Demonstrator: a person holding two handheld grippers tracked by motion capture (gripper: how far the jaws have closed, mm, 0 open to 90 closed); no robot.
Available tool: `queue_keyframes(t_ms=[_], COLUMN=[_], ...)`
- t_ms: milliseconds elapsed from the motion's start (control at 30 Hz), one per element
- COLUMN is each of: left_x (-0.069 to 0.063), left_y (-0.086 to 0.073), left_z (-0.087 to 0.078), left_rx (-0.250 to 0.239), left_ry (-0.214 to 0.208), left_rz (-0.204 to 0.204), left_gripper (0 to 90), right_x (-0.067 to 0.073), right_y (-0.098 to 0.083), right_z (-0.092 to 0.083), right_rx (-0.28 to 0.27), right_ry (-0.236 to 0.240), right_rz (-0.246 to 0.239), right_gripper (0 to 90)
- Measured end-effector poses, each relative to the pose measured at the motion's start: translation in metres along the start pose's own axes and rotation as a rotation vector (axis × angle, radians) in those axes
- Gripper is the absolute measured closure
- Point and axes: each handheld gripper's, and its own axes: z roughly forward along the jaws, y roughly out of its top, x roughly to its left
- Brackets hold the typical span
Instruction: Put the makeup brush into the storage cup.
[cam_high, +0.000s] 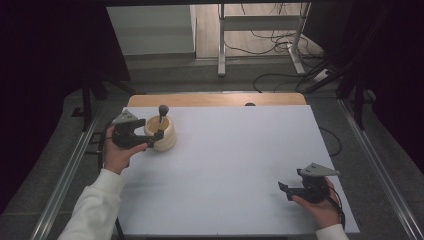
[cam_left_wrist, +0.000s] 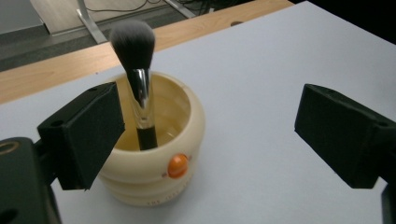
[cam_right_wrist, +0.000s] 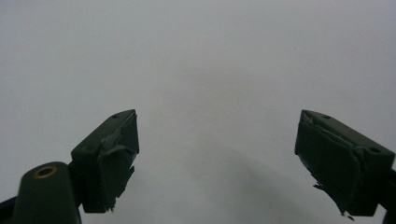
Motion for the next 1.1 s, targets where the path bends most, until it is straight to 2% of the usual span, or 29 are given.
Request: queue_keyframes(t_ms=[300,467,567,600,667,700,733,1033,1100], left_x=[-0.012,-0.019,-0.027,-0.027,-0.033,-0.033,-0.036,-0.048,-0.052], left_y=[-0.02,-0.03,-0.043,-0.043,-0.054,-0.054,-0.061,-0.087,-0.097], left_z=[-0.008,-0.014,-0.016,-0.016,-0.016,-0.016,-0.016,-0.016,-0.017], left_rx=[0.03,0.04,0.053,0.053,0.074,0.074,0.083,0.104,0.116], left_ry=[-0.004,-0.008,-0.021,-0.021,-0.031,-0.031,-0.039,-0.049,-0.058], left_rz=[0.024,0.022,0.026,0.026,0.039,0.039,0.038,0.033,0.032], left_gripper=[9.4,9.5,9.9,10.0,10.0,10.2,10.2,10.6,10.6], right_x=[0.001,0.001,0.001,0.001,0.001,0.001,0.002,0.003,0.003], right_y=[0.001,0.0,0.0,0.0,0.001,0.001,0.001,0.001,0.001], right_z=[0.0,-0.001,-0.001,-0.001,-0.001,-0.001,-0.001,0.0,0.0], right_rx=[-0.007,-0.007,-0.009,-0.009,-0.012,-0.012,-0.013,-0.015,-0.015], right_ry=[0.004,0.003,0.005,0.005,0.009,0.009,0.01,0.017,0.018], right_rz=[-0.005,-0.003,-0.006,-0.006,-0.005,-0.005,-0.009,-0.015,-0.015], right_gripper=[14.3,14.4,14.3,14.3,14.3,14.3,14.3,14.3,14.3])
